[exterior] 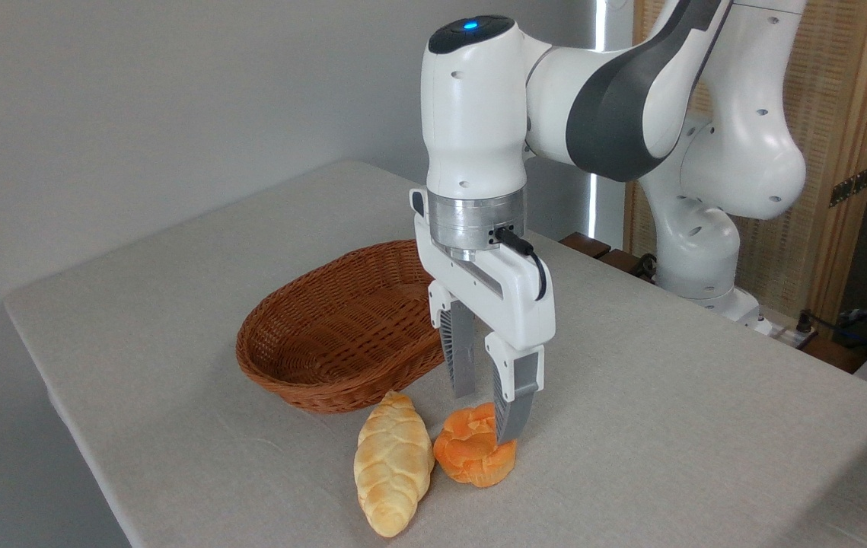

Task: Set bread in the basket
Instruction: 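Lower the gripper around the round orange bun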

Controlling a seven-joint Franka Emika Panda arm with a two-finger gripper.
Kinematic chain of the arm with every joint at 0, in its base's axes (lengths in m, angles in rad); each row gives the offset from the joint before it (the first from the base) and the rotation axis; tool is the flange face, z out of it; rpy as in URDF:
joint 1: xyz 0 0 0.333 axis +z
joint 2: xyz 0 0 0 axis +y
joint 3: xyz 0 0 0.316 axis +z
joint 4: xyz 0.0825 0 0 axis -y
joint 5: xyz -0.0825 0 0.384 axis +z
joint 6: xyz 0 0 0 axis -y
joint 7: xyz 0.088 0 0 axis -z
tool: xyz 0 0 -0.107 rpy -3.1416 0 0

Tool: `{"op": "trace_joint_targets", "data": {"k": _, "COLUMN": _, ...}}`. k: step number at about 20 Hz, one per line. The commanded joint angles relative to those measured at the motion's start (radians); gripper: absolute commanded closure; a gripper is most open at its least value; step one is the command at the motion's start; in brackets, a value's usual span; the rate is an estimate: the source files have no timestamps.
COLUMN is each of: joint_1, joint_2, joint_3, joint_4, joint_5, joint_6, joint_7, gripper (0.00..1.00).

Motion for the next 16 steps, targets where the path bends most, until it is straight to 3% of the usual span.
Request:
{"op": "trace_joint_targets", "data": {"k": 1, "joint_1": -0.025, "joint_2": 0.016, "joint_3": 0.020, "joint_4": -0.017, "joint_5": 0.015, "joint_6": 0.062, "joint_7": 0.031, "gripper": 0.00}}
{"op": "trace_joint_targets", "data": {"k": 8, "joint_1": -0.045, "joint_2": 0.062, "joint_3": 0.020, "joint_4": -0.025, "joint_5": 0.027, "joint_6": 0.101, "joint_7": 0.051, "gripper": 0.02}}
{"op": "trace_joint_targets", "data": {"k": 10, "joint_1": -0.045, "joint_2": 0.064, "joint_3": 0.022, "joint_4": -0.025, "joint_5": 0.027, "joint_6": 0.101, "joint_7": 0.069, "gripper": 0.33}}
{"op": "trace_joint_targets", "data": {"k": 12, "joint_1": -0.045, "joint_2": 0.064, "joint_3": 0.028, "joint_4": -0.025, "joint_5": 0.026, "joint_6": 0.101, "joint_7": 0.074, "gripper": 0.51}}
{"op": "trace_joint_targets", "data": {"k": 16, "joint_1": -0.045, "joint_2": 0.064, "joint_3": 0.029, "joint_4": -0.024, "joint_5": 0.026, "joint_6": 0.099, "joint_7": 0.074, "gripper": 0.54}}
